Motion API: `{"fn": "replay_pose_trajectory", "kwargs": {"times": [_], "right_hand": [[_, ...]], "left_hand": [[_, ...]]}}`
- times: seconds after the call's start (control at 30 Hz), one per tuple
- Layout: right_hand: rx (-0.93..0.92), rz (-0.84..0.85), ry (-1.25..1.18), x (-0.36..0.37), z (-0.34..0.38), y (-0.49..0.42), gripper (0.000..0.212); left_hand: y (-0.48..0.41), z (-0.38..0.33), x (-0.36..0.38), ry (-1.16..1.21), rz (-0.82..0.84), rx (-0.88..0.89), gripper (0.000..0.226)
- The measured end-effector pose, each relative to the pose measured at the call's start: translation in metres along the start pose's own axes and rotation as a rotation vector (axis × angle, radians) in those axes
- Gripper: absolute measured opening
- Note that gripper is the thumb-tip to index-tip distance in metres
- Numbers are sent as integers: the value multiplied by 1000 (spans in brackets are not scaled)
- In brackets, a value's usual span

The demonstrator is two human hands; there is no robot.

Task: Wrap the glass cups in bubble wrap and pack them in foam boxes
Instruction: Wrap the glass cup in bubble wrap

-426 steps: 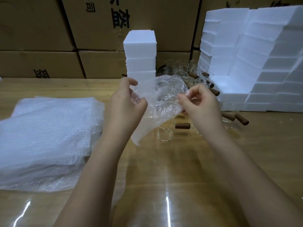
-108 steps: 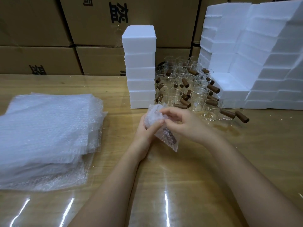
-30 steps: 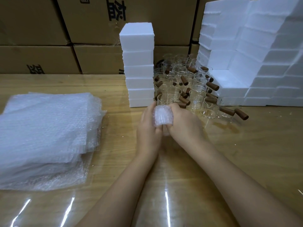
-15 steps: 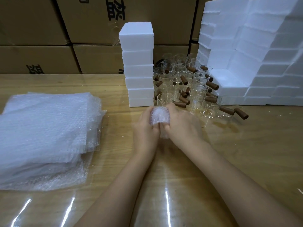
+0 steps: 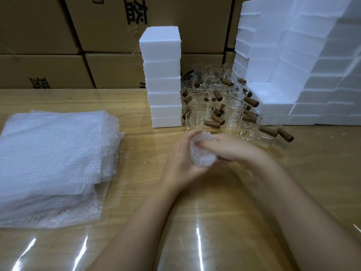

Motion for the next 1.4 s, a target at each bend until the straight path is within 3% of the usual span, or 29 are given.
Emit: {"fn": "replay_pose_trajectory", "kwargs": {"times": [0.1, 0.2, 0.33, 0.43, 0.6, 0.73, 0.93, 1.1, 1.4], "right_hand": [[-197, -61, -146, -6, 3, 3, 31], [-384, -145, 6, -15, 10, 7, 18], [-385, 106, 442, -8, 13, 11, 32], [-410, 159, 675, 4, 14, 8, 47], [-435, 30, 800, 24, 12, 4, 64], [-478, -63, 844, 37, 12, 0, 72], [-496, -154, 848, 42, 8, -1, 73], [-534, -338, 869, 41, 4, 3, 68], [-492, -263, 879, 46, 4, -2, 75]], "left_hand": [[-4, 13, -6, 137, -88, -230, 68], [-6, 25, -8, 148, -116, -421, 72], [-9, 32, -3, -49, -83, -526, 73], [-8, 34, 0, -78, -29, -533, 72], [-10, 39, -14, -76, 164, -507, 70], [-11, 35, -30, -113, 341, -419, 89], [-11, 31, -26, -108, 259, -432, 68], [-11, 30, -24, -91, 237, -464, 73], [-9, 30, -20, -112, 234, -436, 80]]}}
Point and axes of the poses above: each hand's wrist, its own y-axis away from the middle knuckle, its own x-axis out of the palm, z = x × y, the point moved 2 cm from there along -y, towards the middle knuckle, and after that the axes turned 11 degrees about -x, right-handed, at the moved point
